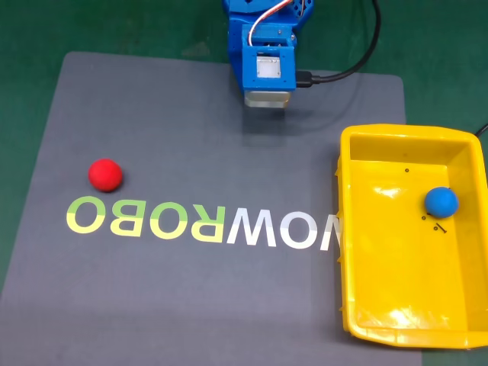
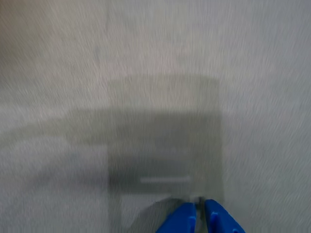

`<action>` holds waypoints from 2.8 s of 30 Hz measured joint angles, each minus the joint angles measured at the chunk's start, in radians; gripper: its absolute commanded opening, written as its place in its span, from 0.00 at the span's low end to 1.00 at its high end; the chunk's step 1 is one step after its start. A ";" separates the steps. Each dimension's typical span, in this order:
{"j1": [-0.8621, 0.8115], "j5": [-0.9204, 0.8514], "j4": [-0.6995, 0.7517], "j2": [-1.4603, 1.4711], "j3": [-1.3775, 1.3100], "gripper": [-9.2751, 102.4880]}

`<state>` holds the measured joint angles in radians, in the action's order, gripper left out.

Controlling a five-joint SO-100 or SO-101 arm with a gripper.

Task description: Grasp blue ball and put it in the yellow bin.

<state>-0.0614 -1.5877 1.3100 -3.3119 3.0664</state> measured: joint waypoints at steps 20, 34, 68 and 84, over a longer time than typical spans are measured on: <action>-0.005 -0.002 0.046 0.000 0.000 0.08; -0.008 -0.003 0.049 0.000 0.000 0.08; -0.008 -0.003 0.049 0.000 0.000 0.09; -0.008 -0.003 0.049 0.000 0.000 0.09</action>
<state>-0.0690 -1.5907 1.3591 -3.3119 3.0664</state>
